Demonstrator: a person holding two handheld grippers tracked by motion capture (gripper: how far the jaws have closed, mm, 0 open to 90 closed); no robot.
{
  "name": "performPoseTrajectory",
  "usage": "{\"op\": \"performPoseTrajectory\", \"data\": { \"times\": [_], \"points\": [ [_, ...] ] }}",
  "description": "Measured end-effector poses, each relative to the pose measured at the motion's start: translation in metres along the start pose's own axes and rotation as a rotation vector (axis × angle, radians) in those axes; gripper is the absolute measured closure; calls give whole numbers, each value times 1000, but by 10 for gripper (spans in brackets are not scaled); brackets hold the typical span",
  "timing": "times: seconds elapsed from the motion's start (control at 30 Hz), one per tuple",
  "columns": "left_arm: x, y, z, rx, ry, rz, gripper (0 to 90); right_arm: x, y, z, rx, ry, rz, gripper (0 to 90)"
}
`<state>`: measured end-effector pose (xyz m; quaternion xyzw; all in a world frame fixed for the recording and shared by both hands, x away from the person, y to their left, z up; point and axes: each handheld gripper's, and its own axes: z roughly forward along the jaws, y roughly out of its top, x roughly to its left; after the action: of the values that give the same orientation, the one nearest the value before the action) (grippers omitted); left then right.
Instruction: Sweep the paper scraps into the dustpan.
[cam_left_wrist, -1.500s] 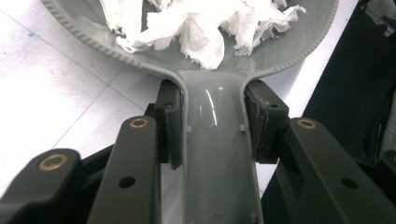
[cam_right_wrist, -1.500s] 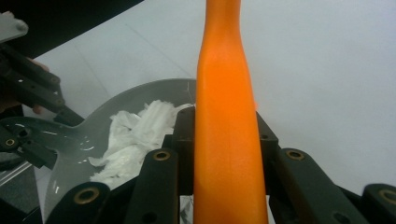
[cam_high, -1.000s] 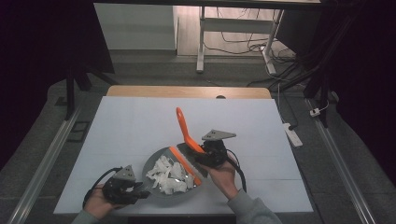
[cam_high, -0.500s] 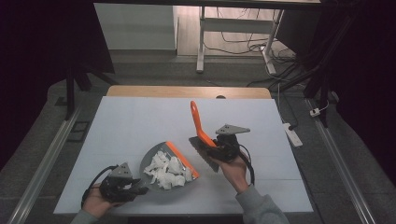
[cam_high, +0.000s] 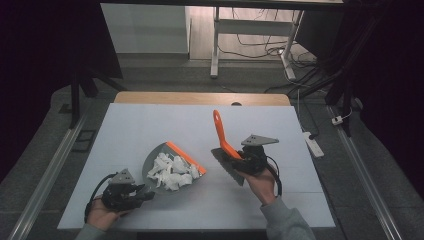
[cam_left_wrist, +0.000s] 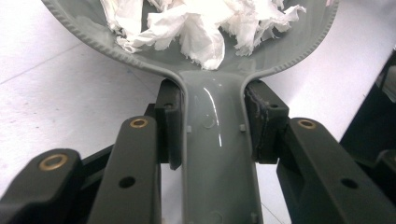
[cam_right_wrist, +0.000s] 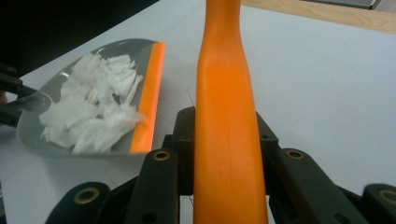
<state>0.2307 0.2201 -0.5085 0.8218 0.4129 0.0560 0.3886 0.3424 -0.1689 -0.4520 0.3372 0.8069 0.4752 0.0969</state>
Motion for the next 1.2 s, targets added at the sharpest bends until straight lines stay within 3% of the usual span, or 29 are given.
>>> {"op": "performPoseTrajectory", "data": {
  "times": [0.3,0.8,1.2],
  "points": [
    [5,-1,-1,-14,26,-40,612,-7,-6,-13,5,9,-16,712],
    [15,-4,-5,-40,111,-98,612,-17,-16,-19,31,5,-16,712],
    [24,-7,-8,-63,160,-182,611,-30,-24,-37,39,13,-1,712]
  ]
}}
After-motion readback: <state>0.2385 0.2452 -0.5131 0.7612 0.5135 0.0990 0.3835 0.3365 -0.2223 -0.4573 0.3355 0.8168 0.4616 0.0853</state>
